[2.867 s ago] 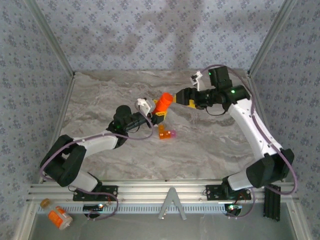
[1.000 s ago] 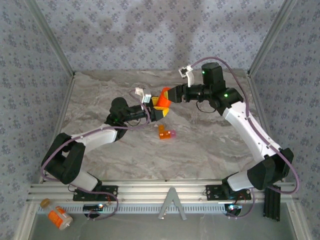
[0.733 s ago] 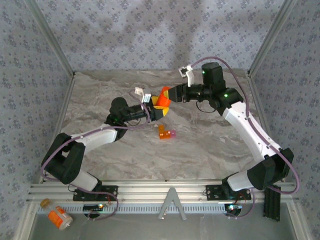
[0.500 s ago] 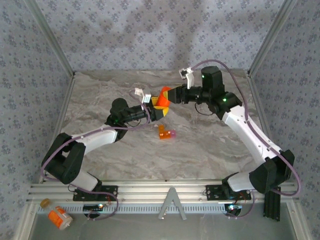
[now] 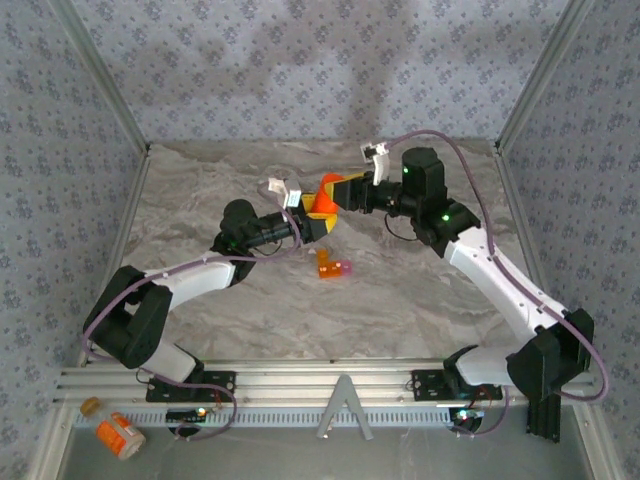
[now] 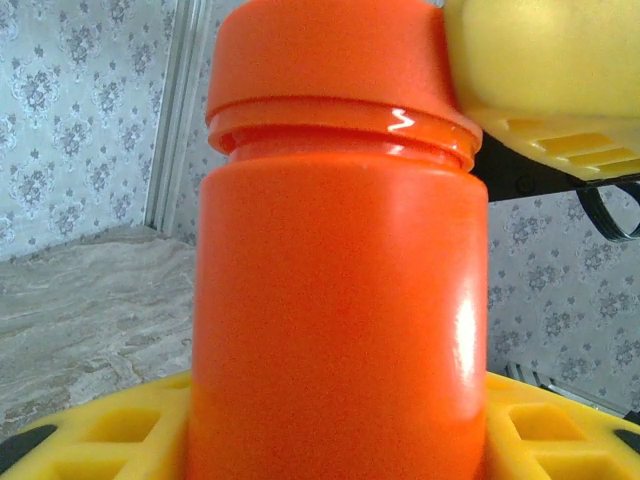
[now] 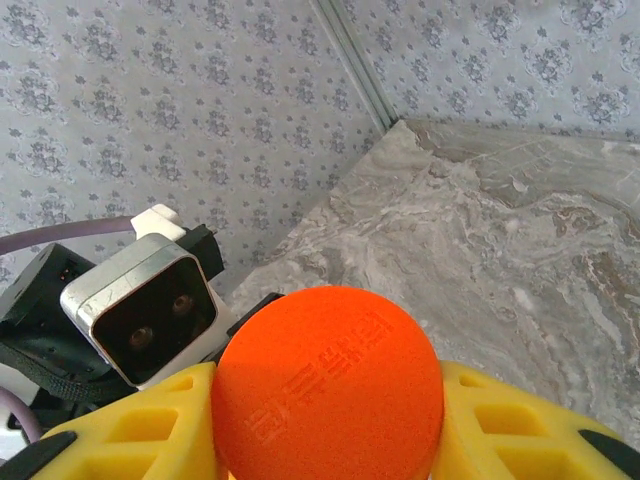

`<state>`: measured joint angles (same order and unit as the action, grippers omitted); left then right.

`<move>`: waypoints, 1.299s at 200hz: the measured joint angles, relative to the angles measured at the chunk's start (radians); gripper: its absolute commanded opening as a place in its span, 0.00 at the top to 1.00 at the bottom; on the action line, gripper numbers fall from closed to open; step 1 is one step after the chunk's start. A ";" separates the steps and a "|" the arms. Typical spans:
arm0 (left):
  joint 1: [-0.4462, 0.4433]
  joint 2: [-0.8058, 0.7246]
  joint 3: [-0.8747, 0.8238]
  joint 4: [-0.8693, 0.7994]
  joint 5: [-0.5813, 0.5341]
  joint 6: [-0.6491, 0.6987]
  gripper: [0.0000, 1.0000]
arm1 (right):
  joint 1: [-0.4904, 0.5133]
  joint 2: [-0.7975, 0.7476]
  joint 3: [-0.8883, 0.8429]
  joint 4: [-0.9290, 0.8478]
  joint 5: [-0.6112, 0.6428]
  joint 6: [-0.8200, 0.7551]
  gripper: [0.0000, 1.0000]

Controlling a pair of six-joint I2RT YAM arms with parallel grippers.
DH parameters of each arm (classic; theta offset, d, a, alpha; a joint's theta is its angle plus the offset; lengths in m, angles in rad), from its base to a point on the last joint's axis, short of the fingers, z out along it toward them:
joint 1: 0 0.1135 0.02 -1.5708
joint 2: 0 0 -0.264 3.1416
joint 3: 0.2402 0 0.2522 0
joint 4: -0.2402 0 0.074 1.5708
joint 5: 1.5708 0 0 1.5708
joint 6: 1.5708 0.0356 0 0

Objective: Sort the pills into containers

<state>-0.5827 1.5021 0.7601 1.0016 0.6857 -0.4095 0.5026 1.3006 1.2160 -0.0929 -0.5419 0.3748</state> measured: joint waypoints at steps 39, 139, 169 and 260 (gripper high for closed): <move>0.000 0.000 0.000 0.005 0.000 0.000 1.00 | -0.001 -0.020 -0.060 0.099 0.000 0.043 0.73; -0.001 0.013 0.000 0.043 -0.021 -0.011 1.00 | -0.002 -0.024 -0.112 0.215 0.004 0.110 0.77; -0.012 0.013 0.000 0.047 -0.018 -0.011 1.00 | -0.011 -0.055 -0.151 0.244 0.004 0.129 0.78; -0.015 0.013 0.000 0.077 -0.047 -0.031 1.00 | -0.013 -0.053 -0.189 0.362 0.005 0.207 0.82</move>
<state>-0.5980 1.5154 0.7601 1.0790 0.6388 -0.4404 0.4896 1.2472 1.0267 0.2695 -0.5373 0.5819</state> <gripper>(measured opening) 0.518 0.440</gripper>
